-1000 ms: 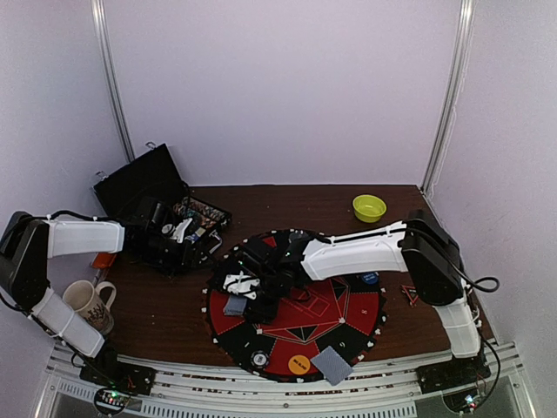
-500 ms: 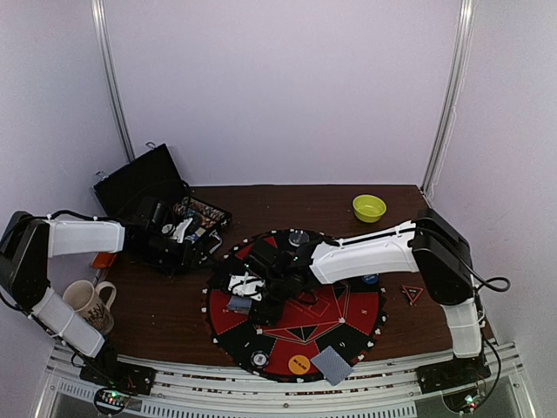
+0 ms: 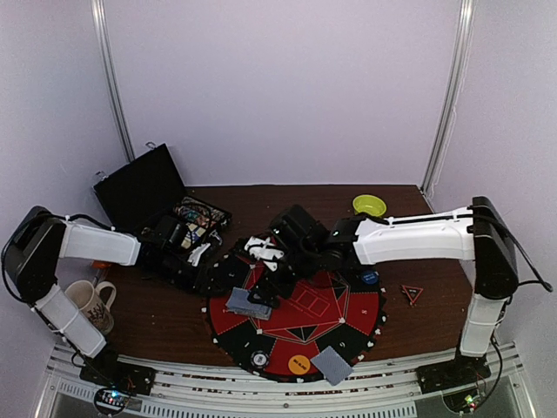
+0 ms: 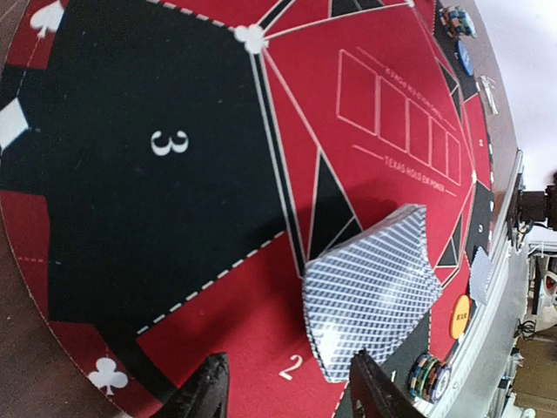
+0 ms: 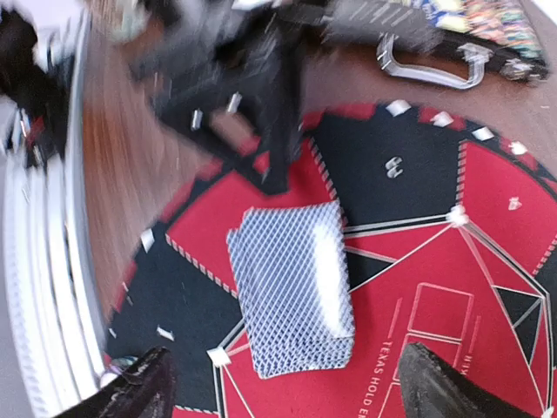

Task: Distribute texas hold em gaming equipment
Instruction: Adjust the poker card at position2, then adjust the poker card at position 2.

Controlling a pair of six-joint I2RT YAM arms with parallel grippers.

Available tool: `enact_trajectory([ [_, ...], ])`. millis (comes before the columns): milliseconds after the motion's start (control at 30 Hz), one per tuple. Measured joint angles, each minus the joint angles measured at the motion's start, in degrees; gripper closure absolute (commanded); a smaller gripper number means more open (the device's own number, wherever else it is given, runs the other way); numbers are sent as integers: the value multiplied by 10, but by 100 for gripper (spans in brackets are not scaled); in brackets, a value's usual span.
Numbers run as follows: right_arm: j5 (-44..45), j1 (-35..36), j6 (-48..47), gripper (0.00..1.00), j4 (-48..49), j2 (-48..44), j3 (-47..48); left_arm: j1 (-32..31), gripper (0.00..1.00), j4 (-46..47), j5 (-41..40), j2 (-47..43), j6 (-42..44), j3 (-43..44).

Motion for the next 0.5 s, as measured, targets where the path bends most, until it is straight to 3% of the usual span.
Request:
enact_trajectory([
  [200, -1, -24, 165, 37, 98, -55, -88, -20, 60, 30, 0, 28, -16, -1],
  [500, 25, -21, 306, 42, 104, -6, -125, -52, 67, 45, -2, 49, -25, 5],
])
